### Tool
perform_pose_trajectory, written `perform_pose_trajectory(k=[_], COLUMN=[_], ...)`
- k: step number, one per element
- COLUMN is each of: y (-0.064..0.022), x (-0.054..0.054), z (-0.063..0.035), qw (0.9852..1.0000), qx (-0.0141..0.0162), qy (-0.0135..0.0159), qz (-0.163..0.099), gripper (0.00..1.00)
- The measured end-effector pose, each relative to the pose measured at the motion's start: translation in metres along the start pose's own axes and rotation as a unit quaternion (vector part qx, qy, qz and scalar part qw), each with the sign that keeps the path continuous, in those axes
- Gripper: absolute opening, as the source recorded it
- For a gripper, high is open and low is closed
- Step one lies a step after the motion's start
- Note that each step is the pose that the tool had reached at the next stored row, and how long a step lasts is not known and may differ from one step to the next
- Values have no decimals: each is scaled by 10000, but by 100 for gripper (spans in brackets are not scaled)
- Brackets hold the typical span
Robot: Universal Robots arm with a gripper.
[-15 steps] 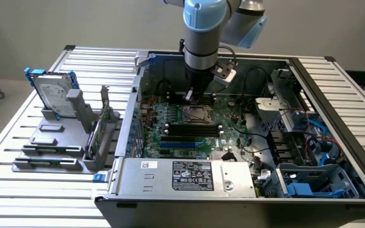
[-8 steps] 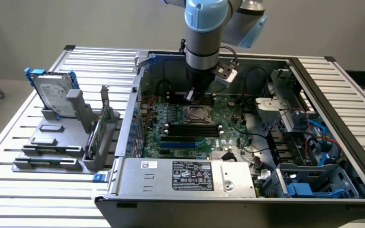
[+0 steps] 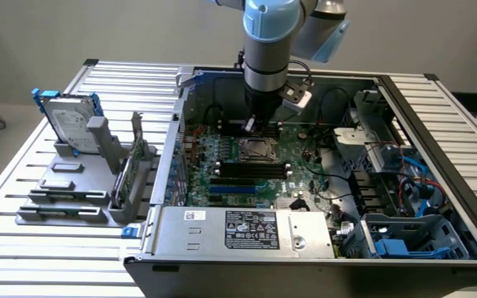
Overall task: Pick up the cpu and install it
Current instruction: 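Close the cpu cover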
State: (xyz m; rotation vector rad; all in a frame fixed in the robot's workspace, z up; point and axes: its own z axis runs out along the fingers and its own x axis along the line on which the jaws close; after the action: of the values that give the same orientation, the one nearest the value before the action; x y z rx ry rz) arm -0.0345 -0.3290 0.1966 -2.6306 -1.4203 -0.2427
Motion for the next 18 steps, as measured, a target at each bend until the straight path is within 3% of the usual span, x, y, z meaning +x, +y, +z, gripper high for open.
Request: perform_pose_trajectory(k=[18], y=[37], x=[19], z=[15], qw=[10000], qx=[-17], qy=[5], qz=[84], gripper=[11])
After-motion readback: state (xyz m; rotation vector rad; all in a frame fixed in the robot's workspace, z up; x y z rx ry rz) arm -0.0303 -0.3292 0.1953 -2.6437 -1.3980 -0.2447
